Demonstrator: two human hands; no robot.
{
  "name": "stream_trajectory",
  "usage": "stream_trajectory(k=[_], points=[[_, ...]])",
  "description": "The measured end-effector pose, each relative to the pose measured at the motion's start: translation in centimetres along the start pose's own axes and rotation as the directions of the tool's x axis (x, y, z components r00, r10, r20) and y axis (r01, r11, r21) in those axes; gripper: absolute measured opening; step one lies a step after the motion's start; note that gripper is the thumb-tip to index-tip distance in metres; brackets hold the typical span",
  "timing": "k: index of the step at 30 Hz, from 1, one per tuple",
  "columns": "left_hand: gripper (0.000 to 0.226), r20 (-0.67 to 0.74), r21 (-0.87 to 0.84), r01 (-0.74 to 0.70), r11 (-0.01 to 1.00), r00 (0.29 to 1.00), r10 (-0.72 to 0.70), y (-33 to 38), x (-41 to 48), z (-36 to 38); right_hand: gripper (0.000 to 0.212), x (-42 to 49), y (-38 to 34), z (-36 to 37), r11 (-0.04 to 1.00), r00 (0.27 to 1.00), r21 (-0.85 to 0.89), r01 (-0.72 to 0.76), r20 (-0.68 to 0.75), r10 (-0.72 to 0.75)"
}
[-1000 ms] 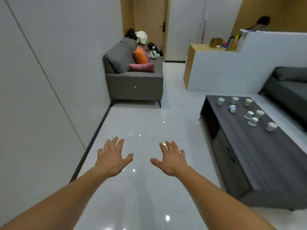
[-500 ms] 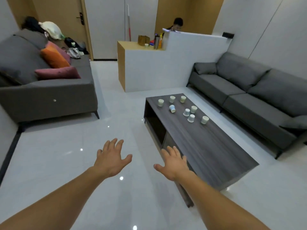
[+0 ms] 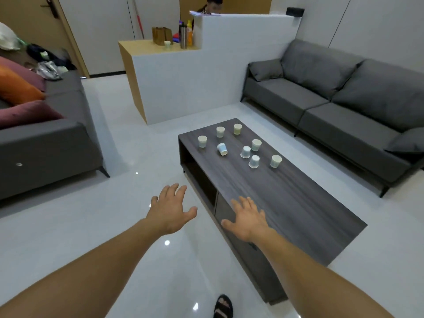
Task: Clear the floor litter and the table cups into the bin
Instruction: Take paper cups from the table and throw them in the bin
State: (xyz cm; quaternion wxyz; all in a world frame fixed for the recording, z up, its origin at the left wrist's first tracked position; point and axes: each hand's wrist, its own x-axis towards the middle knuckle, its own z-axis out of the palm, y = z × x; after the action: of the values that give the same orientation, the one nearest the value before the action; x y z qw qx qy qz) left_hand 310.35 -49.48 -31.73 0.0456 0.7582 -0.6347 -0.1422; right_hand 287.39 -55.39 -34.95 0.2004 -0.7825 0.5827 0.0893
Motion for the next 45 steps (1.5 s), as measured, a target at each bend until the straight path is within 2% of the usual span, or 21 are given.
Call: stream_trajectory(k=[7,14,24,30,38,45], points=[[0.077,0.052,-0.015,0.034,0.999,0.998,-0.033,2.4,11.1,-0.2,0.083,11.3,4.4,-5.0,0.999,0.998,-0.006,-0.034,0.046,0.034],[0.078,0.113,-0.014,0.037,0.999,0.993,-0.035,0.6,23.0,-0.2,0.081,22.8,5.1,-7.5,0.998,0.994,-0.003,-0.068,0.091,0.068],[0.081,0.171,-0.027,-0.161,0.987,0.972,0.163,1.5,43.4,-2.1,0.082,37.3,7.0,-11.9,0.968,0.968,0.067,-0.241,0.083,0.235],[0.079,0.295,-0.033,-0.254,0.967,0.922,0.252,4.5,52.4,-1.2,0.081,43.8,11.3,-12.4,0.93,0.938,0.135,-0.341,0.109,0.328],[0.074,0.431,-0.049,-0.276,0.96,0.861,0.27,8.9,64.2,5.2,0.074,57.4,19.8,-9.3,0.897,0.895,0.14,-0.42,0.231,0.383],[0.072,0.514,-0.185,-0.252,0.95,0.799,0.312,12.6,72.1,15.0,0.07,66.4,25.7,-2.6,0.878,0.854,0.082,-0.472,0.291,0.431]])
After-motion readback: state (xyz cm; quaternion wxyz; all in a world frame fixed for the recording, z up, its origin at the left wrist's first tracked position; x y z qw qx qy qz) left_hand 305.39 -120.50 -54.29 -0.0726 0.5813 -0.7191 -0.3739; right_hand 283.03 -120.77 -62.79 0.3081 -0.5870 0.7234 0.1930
